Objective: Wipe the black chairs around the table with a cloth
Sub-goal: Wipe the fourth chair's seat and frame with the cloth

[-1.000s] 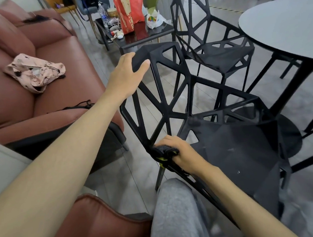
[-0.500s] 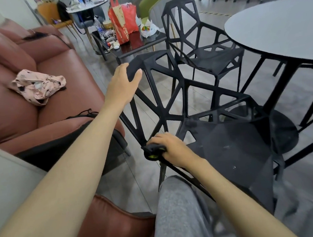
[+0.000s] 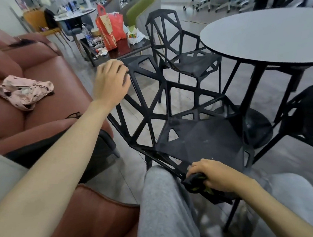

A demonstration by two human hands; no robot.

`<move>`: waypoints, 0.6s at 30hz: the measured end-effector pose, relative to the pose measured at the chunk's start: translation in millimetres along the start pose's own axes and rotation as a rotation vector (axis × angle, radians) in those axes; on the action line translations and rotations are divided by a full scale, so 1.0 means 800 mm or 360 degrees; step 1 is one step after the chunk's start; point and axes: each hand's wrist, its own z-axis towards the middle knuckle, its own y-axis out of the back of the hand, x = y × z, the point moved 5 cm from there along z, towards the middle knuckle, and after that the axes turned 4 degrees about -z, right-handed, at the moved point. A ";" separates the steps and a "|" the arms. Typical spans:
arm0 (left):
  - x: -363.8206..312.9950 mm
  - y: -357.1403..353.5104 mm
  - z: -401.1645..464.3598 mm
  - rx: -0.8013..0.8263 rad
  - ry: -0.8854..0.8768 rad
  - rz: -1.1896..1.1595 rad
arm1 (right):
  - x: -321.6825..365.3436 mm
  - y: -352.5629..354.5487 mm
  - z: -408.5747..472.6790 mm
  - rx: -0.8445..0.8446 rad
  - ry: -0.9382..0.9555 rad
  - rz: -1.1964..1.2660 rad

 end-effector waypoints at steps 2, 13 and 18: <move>-0.044 0.004 -0.021 -0.0028 -0.0072 -0.0146 | -0.005 -0.008 -0.015 -0.0096 -0.0096 0.0077; -0.147 -0.088 -0.211 0.0299 0.0446 -0.0726 | 0.010 -0.043 0.029 -0.0836 -0.0377 0.0680; -0.153 -0.099 -0.214 0.0299 0.0573 -0.0545 | -0.028 -0.065 0.068 -0.0563 -0.0685 0.0639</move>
